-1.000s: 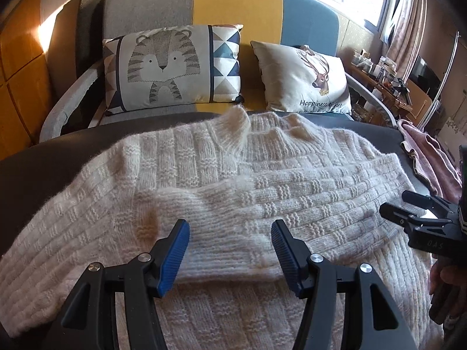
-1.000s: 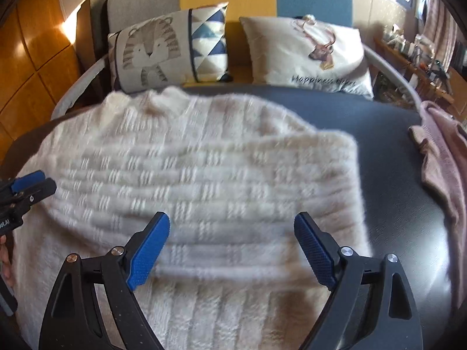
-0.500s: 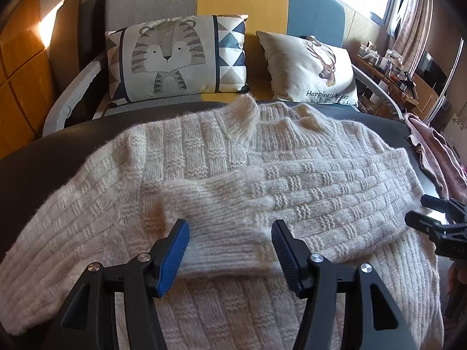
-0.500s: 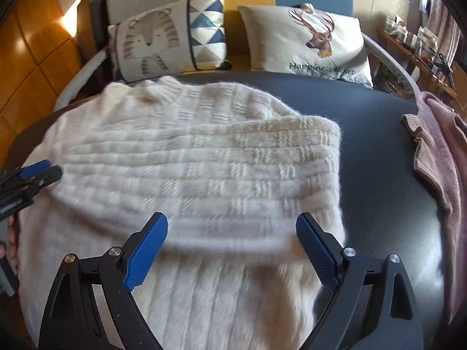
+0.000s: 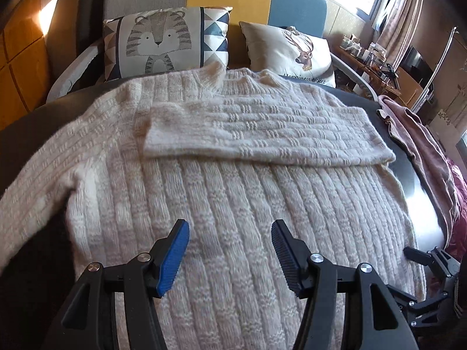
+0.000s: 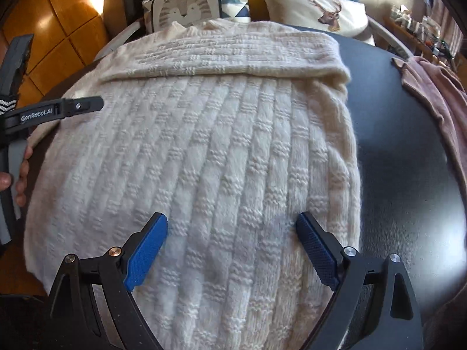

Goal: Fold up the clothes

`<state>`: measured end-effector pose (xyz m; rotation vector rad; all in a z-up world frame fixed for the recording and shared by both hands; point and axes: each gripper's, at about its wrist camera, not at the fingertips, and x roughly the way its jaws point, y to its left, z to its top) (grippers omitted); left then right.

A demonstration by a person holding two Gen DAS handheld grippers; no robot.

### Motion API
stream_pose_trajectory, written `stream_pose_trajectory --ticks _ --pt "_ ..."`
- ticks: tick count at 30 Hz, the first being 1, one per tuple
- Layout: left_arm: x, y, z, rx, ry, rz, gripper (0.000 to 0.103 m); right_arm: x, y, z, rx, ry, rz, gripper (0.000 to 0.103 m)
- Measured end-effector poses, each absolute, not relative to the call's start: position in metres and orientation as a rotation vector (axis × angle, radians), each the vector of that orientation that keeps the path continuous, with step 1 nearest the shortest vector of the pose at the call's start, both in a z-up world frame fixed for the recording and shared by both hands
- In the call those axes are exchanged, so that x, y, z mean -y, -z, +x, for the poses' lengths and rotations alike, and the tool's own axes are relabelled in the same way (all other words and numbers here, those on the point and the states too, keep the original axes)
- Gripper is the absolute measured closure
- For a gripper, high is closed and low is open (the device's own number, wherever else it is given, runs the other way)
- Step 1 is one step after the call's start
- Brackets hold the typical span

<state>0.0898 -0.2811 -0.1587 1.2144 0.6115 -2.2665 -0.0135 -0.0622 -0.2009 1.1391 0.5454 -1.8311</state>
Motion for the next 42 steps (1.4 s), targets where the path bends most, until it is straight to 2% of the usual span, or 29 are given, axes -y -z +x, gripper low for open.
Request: stream_pose_trajectory --ticks 3,5,11,25,31,38,42 --pt "0.275 0.173 0.094 -0.563 2.257 1.225 0.043 0.060 0.206 -0.008 -0.558 1.861 1.077 0.003" --pt "0.268 0.172 0.096 -0.489 2.259 1.241 0.043 0.061 0.205 -0.009 -0.560 1.866 1.093 0.003" --pt "0.263 0.164 0.126 -0.513 2.235 1.216 0.043 0.066 0.200 -0.005 -0.541 1.873 1.149 0.003" --pt "0.245 0.177 0.183 -0.532 2.231 1.129 0.043 0.046 0.208 0.004 -0.536 1.870 1.040 0.002" --pt "0.244 0.174 0.188 -0.516 2.248 1.134 0.042 0.044 0.207 0.002 -0.528 1.879 1.023 0.002" --pt "0.254 0.169 0.182 -0.527 2.241 1.203 0.042 0.062 0.197 -0.004 -0.587 1.832 1.127 0.002" --pt "0.278 0.156 0.162 -0.575 2.250 1.185 0.042 0.077 0.169 -0.032 -0.489 1.876 1.109 0.002"
